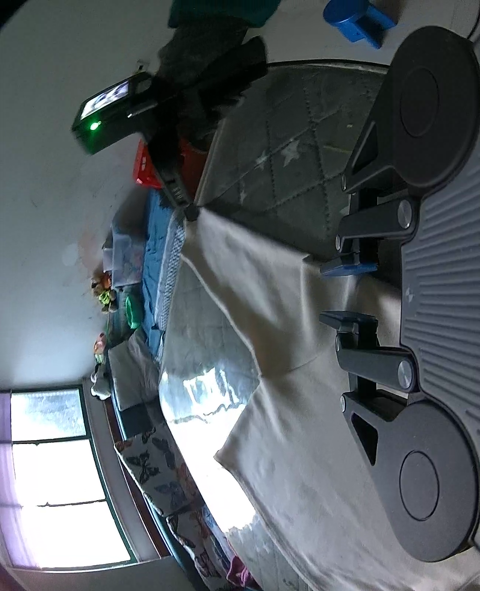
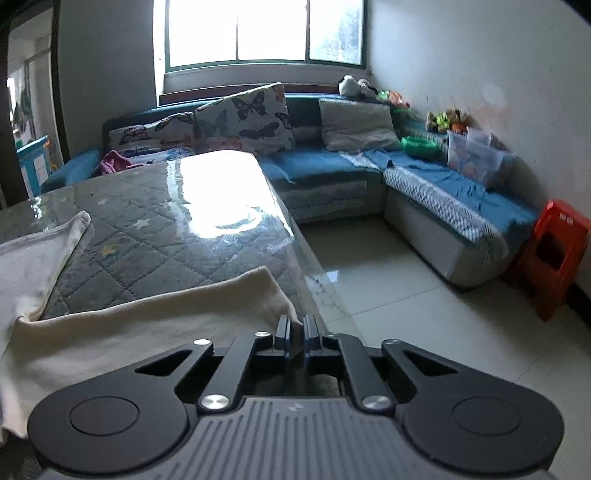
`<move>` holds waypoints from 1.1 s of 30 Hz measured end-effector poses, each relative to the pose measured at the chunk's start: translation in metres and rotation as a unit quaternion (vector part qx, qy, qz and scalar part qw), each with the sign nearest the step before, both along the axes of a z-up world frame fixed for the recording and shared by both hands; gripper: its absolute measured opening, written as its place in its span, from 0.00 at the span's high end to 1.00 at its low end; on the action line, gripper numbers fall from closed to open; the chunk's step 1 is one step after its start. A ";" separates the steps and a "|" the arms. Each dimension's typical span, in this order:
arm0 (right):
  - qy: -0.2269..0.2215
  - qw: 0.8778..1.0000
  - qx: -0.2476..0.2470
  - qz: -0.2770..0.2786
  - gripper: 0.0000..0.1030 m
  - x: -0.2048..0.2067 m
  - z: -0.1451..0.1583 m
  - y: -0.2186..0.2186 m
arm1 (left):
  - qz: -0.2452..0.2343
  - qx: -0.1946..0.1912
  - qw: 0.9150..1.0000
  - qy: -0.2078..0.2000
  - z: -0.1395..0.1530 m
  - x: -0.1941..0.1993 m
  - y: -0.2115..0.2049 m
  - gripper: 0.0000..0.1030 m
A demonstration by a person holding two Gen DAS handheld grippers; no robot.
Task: Fold clothes
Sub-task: 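Grasp the opposite side with the right gripper and lift it over the middle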
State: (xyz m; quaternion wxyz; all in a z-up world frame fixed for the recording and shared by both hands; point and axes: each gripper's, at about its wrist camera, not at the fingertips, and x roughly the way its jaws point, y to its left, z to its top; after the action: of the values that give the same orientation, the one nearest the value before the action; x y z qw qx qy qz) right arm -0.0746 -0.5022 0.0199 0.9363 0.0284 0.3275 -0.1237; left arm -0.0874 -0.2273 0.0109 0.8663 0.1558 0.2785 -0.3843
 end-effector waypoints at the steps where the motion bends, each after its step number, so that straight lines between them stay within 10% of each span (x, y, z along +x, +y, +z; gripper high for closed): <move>1: -0.001 1.000 -0.004 0.001 0.95 0.002 0.000 0.000 | -0.001 0.000 1.000 -0.001 -0.001 0.000 0.000 0.78; 11: 0.002 1.000 -0.014 0.009 0.95 0.017 -0.008 -0.001 | -0.007 -0.001 1.000 0.003 -0.003 0.001 -0.002 0.77; 21: -0.007 0.999 0.032 0.004 0.69 -0.010 -0.002 -0.007 | -0.001 -0.009 1.000 -0.002 0.003 0.006 -0.005 0.75; 29: -0.012 0.999 0.033 0.001 0.69 -0.001 -0.009 -0.008 | -0.011 -0.003 1.000 0.006 -0.002 0.006 -0.012 0.72; 33: -0.013 0.999 0.028 0.015 0.91 0.004 -0.008 -0.003 | -0.006 -0.006 1.000 0.009 -0.002 0.005 -0.012 0.70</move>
State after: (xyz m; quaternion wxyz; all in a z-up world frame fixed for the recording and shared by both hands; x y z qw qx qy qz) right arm -0.0706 -0.5050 0.0115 0.9409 0.0514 0.3194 -0.1003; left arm -0.0825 -0.2394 0.0086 0.8622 0.1491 0.2829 -0.3929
